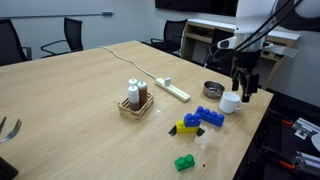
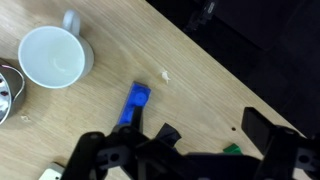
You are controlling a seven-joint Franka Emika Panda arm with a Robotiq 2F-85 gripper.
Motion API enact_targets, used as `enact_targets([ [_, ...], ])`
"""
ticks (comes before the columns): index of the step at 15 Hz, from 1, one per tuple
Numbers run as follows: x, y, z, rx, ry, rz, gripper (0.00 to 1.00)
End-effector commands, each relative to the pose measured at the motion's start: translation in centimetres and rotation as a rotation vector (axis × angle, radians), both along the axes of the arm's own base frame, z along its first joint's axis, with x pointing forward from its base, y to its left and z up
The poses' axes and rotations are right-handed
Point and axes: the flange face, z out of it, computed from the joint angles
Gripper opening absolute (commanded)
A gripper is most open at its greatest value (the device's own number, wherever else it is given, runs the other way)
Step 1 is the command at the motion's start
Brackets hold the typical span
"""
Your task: Stack the blue block on top of the yellow and blue blocks
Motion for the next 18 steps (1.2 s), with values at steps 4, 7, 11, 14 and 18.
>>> enact_targets([
  [4,0.2,0.1,-1.5,0.010,0.033,0.039,1.00],
  [7,0.2,0.1,-1.2,0.012,0.025,0.038,1.00],
  [11,1.1,0.5,-2.4,0.009,-0.039,0.012,1.00],
  [14,2.0,1.0,-5.0,-0.020,-0.098,0.013,1.00],
  [18,2.6,1.1,-9.0,-0.072,-0.111,0.019,1.00],
])
